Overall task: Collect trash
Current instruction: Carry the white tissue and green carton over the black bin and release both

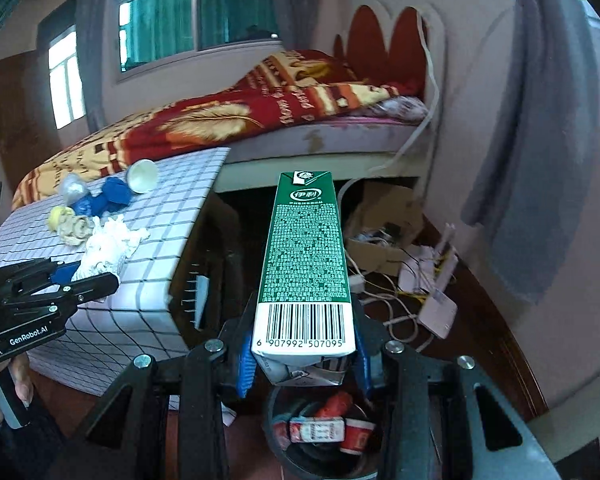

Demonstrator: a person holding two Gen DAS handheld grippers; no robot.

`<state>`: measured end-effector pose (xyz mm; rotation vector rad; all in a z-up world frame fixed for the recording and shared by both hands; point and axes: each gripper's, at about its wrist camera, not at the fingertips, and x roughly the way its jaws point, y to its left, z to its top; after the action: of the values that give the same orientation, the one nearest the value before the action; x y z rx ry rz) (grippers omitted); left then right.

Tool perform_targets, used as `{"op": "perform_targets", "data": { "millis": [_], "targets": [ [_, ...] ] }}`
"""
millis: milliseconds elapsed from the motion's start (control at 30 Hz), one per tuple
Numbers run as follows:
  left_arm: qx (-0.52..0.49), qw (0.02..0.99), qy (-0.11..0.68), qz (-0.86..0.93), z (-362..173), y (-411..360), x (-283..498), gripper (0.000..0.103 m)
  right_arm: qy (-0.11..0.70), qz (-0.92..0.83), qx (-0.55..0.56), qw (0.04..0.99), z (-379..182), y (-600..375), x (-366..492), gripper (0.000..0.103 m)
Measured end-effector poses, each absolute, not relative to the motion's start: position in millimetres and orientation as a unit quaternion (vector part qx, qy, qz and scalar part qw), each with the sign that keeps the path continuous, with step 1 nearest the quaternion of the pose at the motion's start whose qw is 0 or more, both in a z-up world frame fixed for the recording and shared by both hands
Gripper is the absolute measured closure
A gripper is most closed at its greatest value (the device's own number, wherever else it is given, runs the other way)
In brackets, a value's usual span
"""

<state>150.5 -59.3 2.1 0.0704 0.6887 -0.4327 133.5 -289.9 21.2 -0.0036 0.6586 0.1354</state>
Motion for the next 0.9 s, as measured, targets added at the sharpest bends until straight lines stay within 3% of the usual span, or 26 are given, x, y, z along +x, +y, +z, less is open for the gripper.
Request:
{"op": "perform_targets", "data": {
  "millis": [500,900],
  "targets": [
    [0.057,0.89,0.356,-0.279,-20,-131,149,0.07,0.358,0.018,0.015,0.933,-14,-353,107,0.062],
    [0.071,0.851,0.403,-0.33,-68,-171,148,0.07,0.418,0.035,0.001,0.908,-69,-365,111,0.062]
  ]
}}
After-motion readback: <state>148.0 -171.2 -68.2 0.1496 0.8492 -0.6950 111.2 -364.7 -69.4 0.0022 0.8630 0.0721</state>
